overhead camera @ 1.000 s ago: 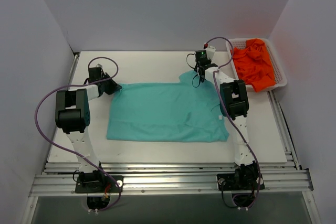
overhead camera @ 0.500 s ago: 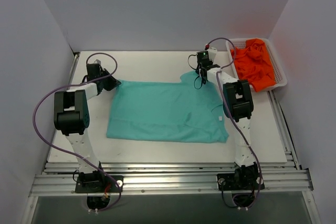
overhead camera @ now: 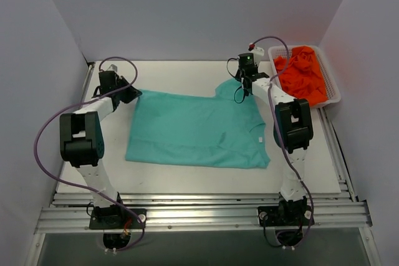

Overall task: Fold and stack the t-shirts
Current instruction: Fold the tshirt

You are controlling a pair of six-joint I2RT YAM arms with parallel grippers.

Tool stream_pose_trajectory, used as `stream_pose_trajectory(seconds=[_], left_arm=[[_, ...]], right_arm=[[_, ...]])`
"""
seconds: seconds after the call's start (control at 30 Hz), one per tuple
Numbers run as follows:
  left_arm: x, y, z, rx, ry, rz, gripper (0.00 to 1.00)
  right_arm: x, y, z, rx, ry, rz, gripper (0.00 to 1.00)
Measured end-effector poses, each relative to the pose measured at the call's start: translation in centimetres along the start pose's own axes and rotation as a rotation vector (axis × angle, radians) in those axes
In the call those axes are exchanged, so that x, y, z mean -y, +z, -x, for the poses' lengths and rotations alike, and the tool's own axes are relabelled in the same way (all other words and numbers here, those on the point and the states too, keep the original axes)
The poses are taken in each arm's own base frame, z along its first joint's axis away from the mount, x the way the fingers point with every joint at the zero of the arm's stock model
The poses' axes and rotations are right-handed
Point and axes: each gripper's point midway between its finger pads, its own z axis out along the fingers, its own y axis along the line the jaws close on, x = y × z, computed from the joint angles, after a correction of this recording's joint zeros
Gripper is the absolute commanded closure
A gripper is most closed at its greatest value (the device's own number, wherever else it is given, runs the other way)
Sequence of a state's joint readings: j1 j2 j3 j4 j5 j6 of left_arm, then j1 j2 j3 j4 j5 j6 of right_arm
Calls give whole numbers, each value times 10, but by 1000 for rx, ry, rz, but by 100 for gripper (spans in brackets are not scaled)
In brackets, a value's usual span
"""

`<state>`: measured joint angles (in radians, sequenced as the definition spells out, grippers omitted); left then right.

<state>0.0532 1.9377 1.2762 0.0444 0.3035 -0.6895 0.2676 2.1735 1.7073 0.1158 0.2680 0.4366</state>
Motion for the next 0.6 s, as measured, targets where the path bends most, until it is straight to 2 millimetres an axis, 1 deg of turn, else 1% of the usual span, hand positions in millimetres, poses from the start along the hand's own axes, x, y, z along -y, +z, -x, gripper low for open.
stream_pose_trajectory(seconds=[0.07, 0.2, 0.33, 0.43, 0.6], left_arm=[[3, -5, 2, 3, 5, -3, 98], [11, -17, 6, 21, 20, -16, 98], [14, -32, 4, 34, 32, -19, 98], [15, -42, 1, 42, 36, -19, 98], [12, -57, -7, 47, 42, -15, 98]], right_arm=[[2, -8, -1, -2, 2, 2, 100], [8, -20, -10, -16, 2, 3, 100], [16, -38, -25, -39, -4, 4, 100], [17, -53, -30, -43, -2, 12, 100], [13, -77, -29, -28, 3, 38, 100]])
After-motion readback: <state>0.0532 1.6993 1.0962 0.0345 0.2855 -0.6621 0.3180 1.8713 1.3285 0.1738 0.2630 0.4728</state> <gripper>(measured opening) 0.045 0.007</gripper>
